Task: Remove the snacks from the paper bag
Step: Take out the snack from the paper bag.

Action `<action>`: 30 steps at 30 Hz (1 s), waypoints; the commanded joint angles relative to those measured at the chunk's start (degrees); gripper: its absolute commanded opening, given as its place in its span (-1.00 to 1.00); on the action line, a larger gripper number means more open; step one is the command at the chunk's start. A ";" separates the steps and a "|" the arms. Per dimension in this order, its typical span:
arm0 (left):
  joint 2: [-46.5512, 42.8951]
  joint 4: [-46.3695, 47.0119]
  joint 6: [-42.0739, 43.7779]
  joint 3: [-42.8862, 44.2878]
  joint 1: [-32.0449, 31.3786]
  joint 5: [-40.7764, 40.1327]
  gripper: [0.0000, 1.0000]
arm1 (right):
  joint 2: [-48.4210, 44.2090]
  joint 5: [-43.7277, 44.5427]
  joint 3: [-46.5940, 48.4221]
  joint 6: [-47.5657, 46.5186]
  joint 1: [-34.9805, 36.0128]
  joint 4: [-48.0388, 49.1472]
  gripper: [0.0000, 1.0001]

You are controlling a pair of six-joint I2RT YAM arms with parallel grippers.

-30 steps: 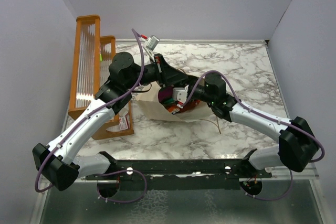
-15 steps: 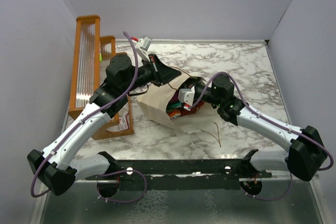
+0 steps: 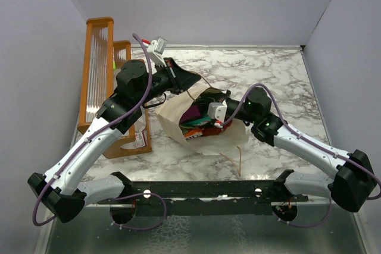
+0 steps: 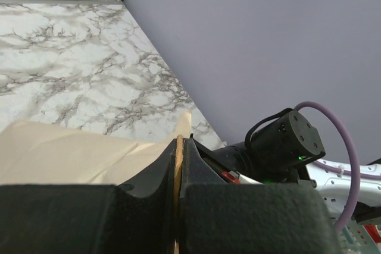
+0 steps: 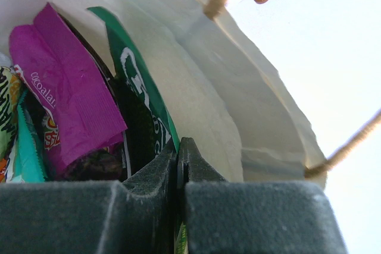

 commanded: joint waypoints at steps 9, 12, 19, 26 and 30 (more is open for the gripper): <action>1.63 0.10 3.22 4.39 0.23 -4.46 -1.00 | -4.31 -6.71 3.54 8.48 0.01 3.95 -0.97; 2.12 -0.23 4.01 5.93 0.31 -5.11 -1.00 | -4.80 -6.48 4.95 6.56 0.01 2.05 -0.97; 2.80 -0.61 5.16 6.67 0.88 -7.12 -1.00 | -7.20 -6.97 8.32 6.59 0.01 -2.15 -0.97; 3.25 -1.48 5.75 7.15 2.09 -7.61 -1.00 | -10.36 -10.00 11.85 9.17 0.01 -6.92 -0.97; 3.23 -2.97 6.19 7.52 3.21 -7.82 -1.00 | -12.02 -9.84 15.37 13.95 0.01 -9.26 -0.97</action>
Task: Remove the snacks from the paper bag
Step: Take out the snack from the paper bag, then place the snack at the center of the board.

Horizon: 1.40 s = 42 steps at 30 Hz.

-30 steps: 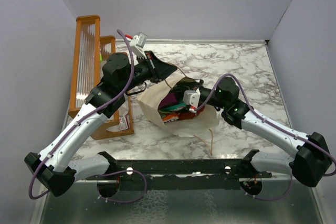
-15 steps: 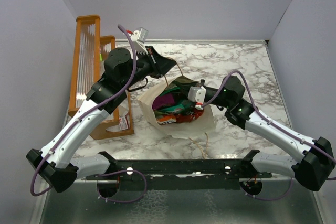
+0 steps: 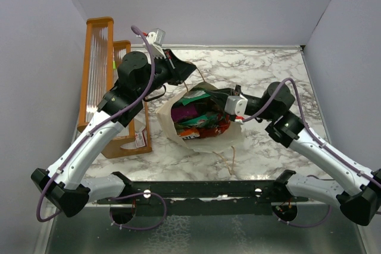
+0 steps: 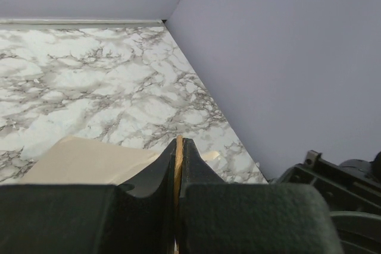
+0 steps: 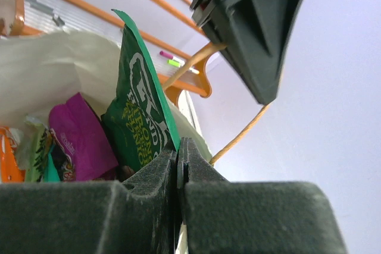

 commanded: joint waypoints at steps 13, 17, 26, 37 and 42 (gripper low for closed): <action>-2.16 -0.11 1.63 -0.16 4.07 -1.42 -1.00 | -3.78 9.66 26.36 16.42 0.01 -16.32 -0.97; -2.27 -0.15 1.73 -0.39 4.44 -0.69 -1.00 | -5.86 16.70 26.97 17.19 0.01 -13.60 -0.97; -3.54 -0.76 1.41 -2.26 4.93 -0.25 -1.00 | 4.90 58.75 38.68 16.26 0.01 -11.89 -0.97; -5.34 -1.66 0.51 -2.40 5.06 0.17 -1.00 | 24.77 72.74 48.49 14.81 -11.05 -11.81 -0.96; -5.66 -2.35 0.18 -1.72 5.06 0.39 -1.00 | 34.02 62.26 50.09 27.37 -20.28 -23.34 -0.96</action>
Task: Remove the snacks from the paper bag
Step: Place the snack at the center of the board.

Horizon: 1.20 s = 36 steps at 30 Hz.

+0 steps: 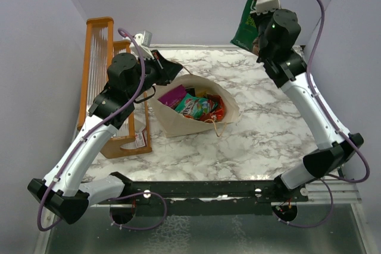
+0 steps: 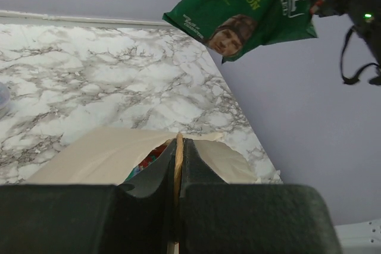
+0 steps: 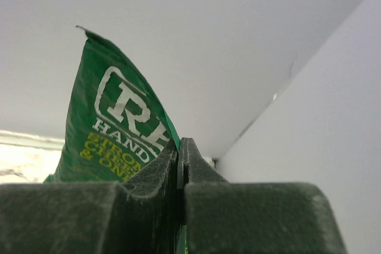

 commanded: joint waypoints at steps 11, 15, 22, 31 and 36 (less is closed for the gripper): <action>-2.41 -0.64 -1.45 1.27 0.19 1.78 -1.00 | 20.91 -42.62 2.98 43.01 -19.32 -7.31 -0.97; -2.38 -0.88 -1.56 1.62 0.19 2.08 -1.00 | 25.73 -51.35 6.88 55.54 -21.44 -4.45 -0.97; -2.10 -1.22 -1.56 1.63 0.19 2.34 -1.00 | 28.19 -63.06 1.47 81.11 -28.47 13.82 -0.98; -1.36 0.30 -2.29 1.64 0.18 3.87 -1.00 | 29.02 -61.14 -9.36 89.26 -32.50 18.99 -0.98; -0.90 -0.65 0.30 1.64 0.19 6.34 -1.00 | 28.84 -59.56 -22.72 82.96 -37.99 22.59 -0.98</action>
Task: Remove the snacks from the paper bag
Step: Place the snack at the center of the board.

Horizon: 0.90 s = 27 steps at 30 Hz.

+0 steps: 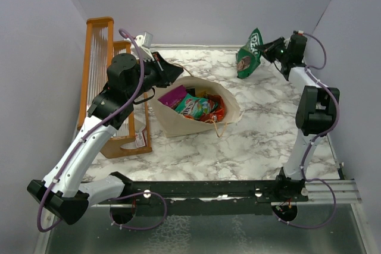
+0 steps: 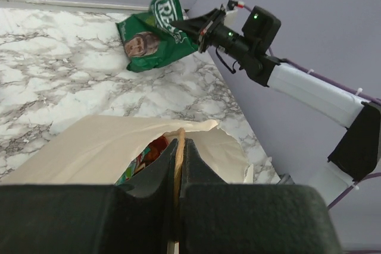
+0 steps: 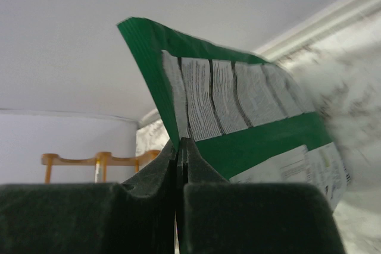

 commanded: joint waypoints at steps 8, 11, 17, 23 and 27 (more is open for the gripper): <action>0.22 2.96 2.69 2.65 0.17 7.76 -1.00 | 0.58 10.03 -8.02 -21.56 -13.14 -3.69 -0.98; 0.50 3.48 2.26 2.32 0.16 8.59 -1.00 | 0.57 16.33 -6.71 -25.33 -14.69 -8.34 -0.97; 0.66 5.08 1.71 2.17 0.16 10.26 -1.00 | 1.47 19.28 -11.08 -22.89 -17.46 -8.87 -0.97; 0.90 7.35 3.79 2.28 0.16 17.50 -1.00 | 3.71 20.39 -9.28 -25.41 -17.49 -10.96 -0.61; 0.09 9.38 6.64 2.84 0.01 22.90 -1.00 | 0.97 22.14 -10.98 -26.27 -17.49 -12.13 -0.36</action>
